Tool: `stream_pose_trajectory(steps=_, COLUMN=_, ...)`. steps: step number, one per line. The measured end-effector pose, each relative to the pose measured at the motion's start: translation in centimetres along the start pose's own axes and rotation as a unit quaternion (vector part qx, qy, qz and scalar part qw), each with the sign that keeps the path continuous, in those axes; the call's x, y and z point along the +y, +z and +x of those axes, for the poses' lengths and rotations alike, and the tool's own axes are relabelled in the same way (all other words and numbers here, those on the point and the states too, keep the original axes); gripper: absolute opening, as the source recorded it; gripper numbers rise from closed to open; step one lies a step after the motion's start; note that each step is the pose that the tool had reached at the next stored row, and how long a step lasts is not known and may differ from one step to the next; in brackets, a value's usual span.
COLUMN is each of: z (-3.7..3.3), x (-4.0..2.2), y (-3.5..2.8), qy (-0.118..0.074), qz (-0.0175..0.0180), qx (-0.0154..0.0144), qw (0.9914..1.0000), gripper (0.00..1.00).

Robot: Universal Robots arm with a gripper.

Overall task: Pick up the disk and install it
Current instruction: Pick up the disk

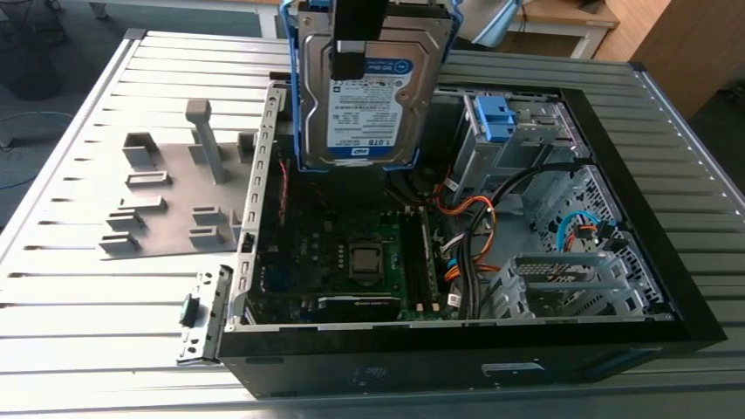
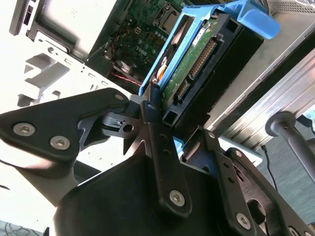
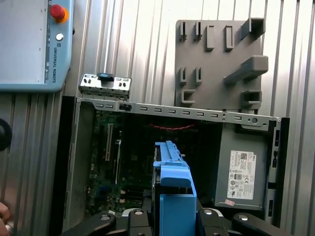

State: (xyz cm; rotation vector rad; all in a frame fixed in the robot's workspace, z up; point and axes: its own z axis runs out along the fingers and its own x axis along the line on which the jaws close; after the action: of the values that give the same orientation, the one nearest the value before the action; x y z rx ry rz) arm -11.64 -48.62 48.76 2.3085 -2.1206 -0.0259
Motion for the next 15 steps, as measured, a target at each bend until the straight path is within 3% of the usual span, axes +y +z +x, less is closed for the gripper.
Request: stream_pose_trajectory(steps=15, z=0.87, x=-0.20, y=0.01, qy=0.000, qz=0.0000, qx=0.0000, qw=1.00000, gripper=0.37)
